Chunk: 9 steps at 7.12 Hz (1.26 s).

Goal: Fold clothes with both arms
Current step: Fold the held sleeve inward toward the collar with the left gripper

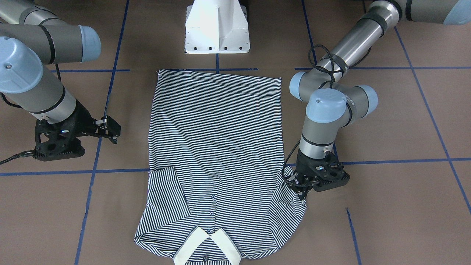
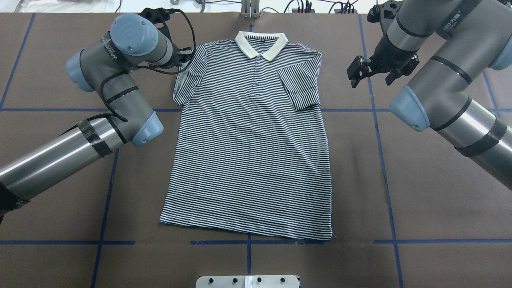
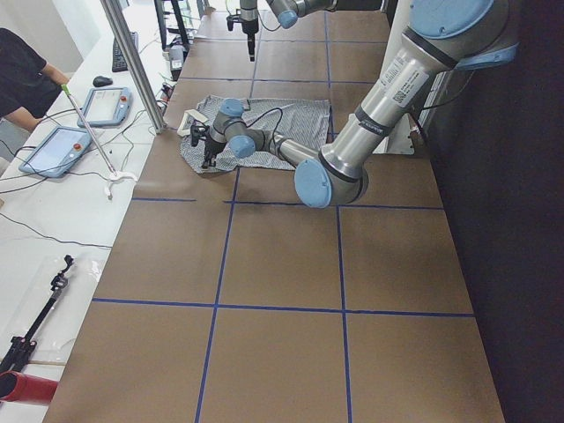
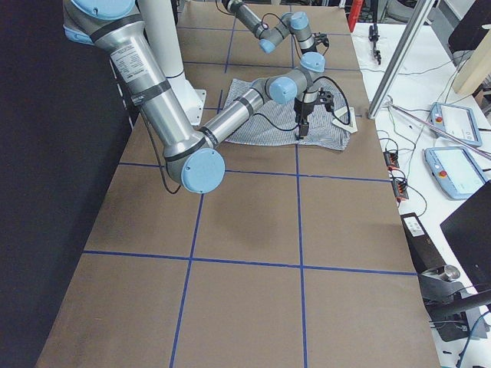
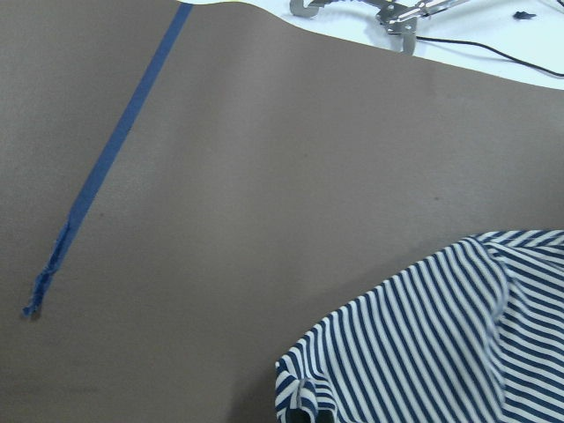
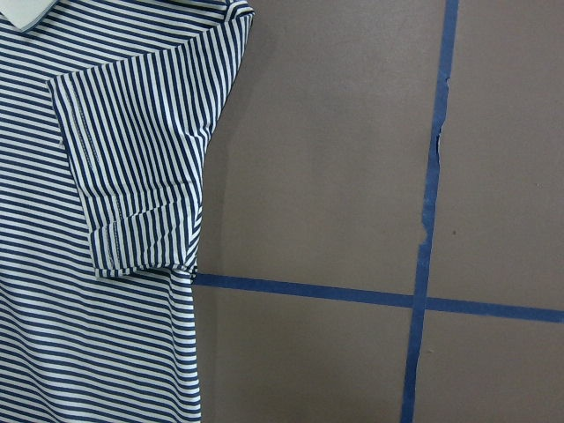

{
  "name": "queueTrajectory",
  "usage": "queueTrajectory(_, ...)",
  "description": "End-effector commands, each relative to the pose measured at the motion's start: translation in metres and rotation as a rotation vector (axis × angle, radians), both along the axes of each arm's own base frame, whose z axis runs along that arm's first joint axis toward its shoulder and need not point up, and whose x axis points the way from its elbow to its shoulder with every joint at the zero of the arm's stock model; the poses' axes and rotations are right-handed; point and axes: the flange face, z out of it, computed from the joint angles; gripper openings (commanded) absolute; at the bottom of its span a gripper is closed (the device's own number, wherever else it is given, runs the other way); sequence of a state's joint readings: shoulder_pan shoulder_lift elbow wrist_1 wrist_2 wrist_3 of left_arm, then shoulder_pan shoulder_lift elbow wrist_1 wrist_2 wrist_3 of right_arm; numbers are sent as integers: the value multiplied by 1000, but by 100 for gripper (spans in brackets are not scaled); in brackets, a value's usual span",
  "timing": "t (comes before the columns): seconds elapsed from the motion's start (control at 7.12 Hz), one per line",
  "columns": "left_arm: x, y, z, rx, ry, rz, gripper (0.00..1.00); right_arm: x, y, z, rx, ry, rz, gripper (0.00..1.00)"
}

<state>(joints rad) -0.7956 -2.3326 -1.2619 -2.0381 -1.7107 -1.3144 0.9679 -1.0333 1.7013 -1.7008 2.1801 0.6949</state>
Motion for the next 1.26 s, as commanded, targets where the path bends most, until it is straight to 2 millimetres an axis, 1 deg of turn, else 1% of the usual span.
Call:
queueTrajectory(0.0, 46, -9, -45, -62, 45, -25, 0, 0, 0, 0, 0, -1, -1, 100)
queueTrajectory(0.14, 72, -7, -47, -75, 65, -19, 0, 0, 0, 0, 1, -2, -1, 100)
queueTrajectory(0.28, 84, -9, -43, -69, 75, -16, 0, 1, 0, 0, 0, -1, 1, 100)
queueTrajectory(0.56, 110, -2, -57, -26, 85, -25, 0, 1, 0, 0, 1, -1, 0, 100)
queueTrajectory(0.7, 113, -5, -69, -23, 118, -37, 0, 2, -1, 0, 0, 0, 1, 100)
queueTrajectory(0.84, 117, -8, -63, -16, 138, -45, 0, 2, -1, 0, 1, -1, 1, 100)
queueTrajectory(1.12, 117, -10, -62, 2, 142, -60, 0, 3, -1, 0, 1, -1, 3, 100)
